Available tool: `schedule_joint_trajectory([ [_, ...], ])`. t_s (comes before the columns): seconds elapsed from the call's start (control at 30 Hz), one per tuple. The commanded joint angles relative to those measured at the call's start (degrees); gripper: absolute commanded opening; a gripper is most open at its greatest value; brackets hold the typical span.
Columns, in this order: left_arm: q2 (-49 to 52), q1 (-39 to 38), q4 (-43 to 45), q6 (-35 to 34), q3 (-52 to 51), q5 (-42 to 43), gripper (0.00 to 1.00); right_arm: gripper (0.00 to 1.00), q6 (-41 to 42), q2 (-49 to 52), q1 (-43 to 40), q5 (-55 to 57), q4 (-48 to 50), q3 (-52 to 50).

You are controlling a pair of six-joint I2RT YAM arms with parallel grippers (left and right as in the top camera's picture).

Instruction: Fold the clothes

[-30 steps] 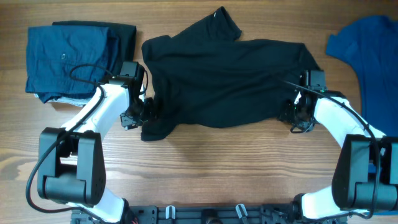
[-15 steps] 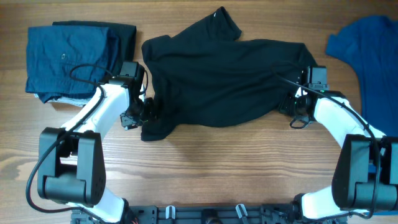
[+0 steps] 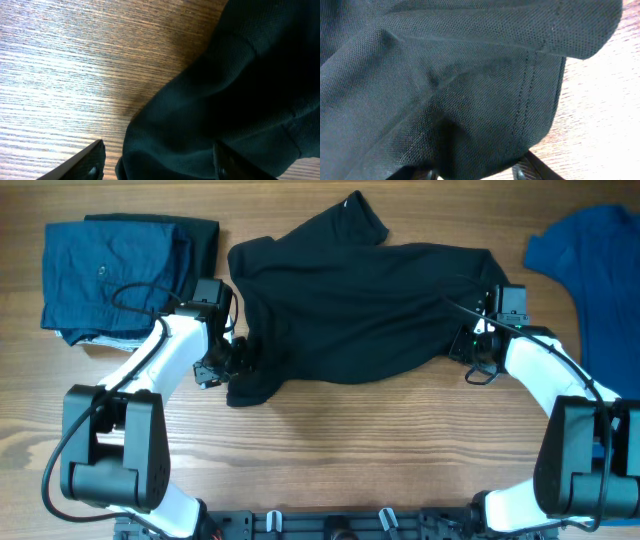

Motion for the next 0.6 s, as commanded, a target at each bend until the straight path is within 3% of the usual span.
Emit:
schedule_joint_trajectory([
  [0.0,0.4,0.4,0.1,0.5,-0.5,0.7,0.69,0.44,0.1,0.2,0.0,-1.0,0.2,-0.5],
  [0.03,0.4,0.4,0.1,0.5,-0.5,0.7,0.69,0.45,0.1,0.2,0.0,-0.9,0.5,-0.5],
  [0.13,0.4,0.4,0.2,0.5,-0.5,0.7,0.69,0.66,-3.1,0.2,0.0,-1.0,2.6,-0.5],
  [0.27,0.4,0.4,0.0,0.5,-0.5,0.7,0.69,0.79,-10.6,0.2,0.0,-0.9,5.4,-0.5],
  [0.57,0.4,0.4,0.0,0.5,-0.5,0.7,0.70,0.84,-11.7,0.2,0.0,-0.5,8.1,-0.5],
])
